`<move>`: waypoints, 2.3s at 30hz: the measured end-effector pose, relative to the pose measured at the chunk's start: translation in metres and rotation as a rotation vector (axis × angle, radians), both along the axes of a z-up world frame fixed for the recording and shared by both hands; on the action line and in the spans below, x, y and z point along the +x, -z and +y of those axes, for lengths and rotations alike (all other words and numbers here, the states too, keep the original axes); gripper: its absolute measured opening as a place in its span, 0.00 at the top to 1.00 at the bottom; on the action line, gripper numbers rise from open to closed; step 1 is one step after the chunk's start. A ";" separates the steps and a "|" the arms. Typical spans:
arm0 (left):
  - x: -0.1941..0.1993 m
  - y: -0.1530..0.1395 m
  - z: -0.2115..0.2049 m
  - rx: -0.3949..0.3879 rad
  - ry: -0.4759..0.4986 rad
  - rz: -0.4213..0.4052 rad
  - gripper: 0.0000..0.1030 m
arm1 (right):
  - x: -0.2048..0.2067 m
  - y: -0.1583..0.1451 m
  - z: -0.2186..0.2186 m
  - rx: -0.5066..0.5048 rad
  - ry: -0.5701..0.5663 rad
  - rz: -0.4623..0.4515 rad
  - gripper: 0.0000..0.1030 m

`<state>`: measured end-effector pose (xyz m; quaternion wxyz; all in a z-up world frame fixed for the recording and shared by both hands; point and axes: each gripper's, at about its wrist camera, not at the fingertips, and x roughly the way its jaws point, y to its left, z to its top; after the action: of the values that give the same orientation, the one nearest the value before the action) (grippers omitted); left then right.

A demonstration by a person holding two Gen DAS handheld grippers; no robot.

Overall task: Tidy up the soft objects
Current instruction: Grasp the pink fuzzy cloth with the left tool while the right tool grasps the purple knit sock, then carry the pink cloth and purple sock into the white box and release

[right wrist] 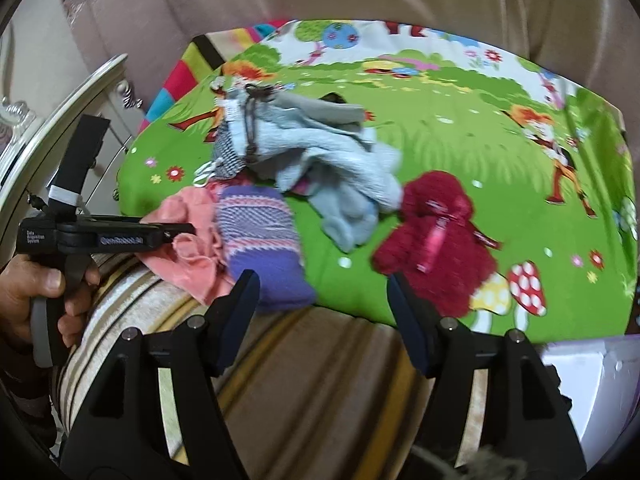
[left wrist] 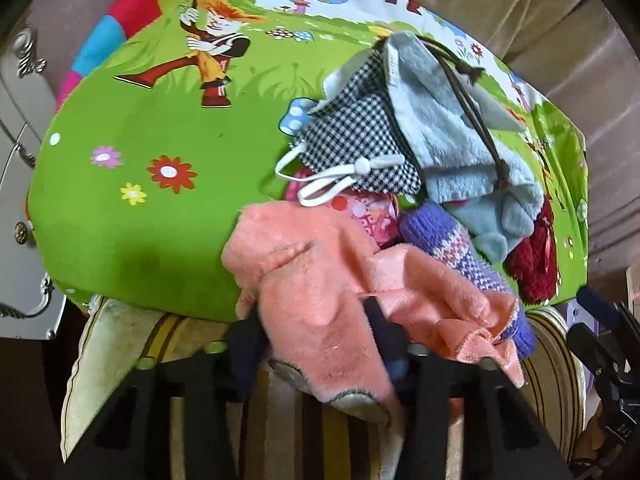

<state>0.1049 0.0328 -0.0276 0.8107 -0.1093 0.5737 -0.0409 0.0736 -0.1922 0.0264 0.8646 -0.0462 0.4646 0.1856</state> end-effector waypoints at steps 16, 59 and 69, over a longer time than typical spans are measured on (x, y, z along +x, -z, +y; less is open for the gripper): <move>-0.024 -0.017 0.056 -0.159 -0.202 -0.179 0.88 | 0.026 0.033 0.063 -0.089 -0.093 0.084 0.32; -0.114 -0.100 -0.047 -0.230 0.033 -0.256 0.88 | -0.060 -0.015 -0.023 0.080 0.044 -0.082 0.76; -0.111 -0.132 -0.153 -0.219 0.275 -0.308 0.88 | -0.096 -0.030 -0.123 0.131 0.239 -0.128 0.76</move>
<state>-0.0059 -0.1201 0.1047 0.8587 -0.1101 0.4450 -0.2292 -0.0219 -0.3147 0.0562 0.9096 0.0543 0.3975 0.1078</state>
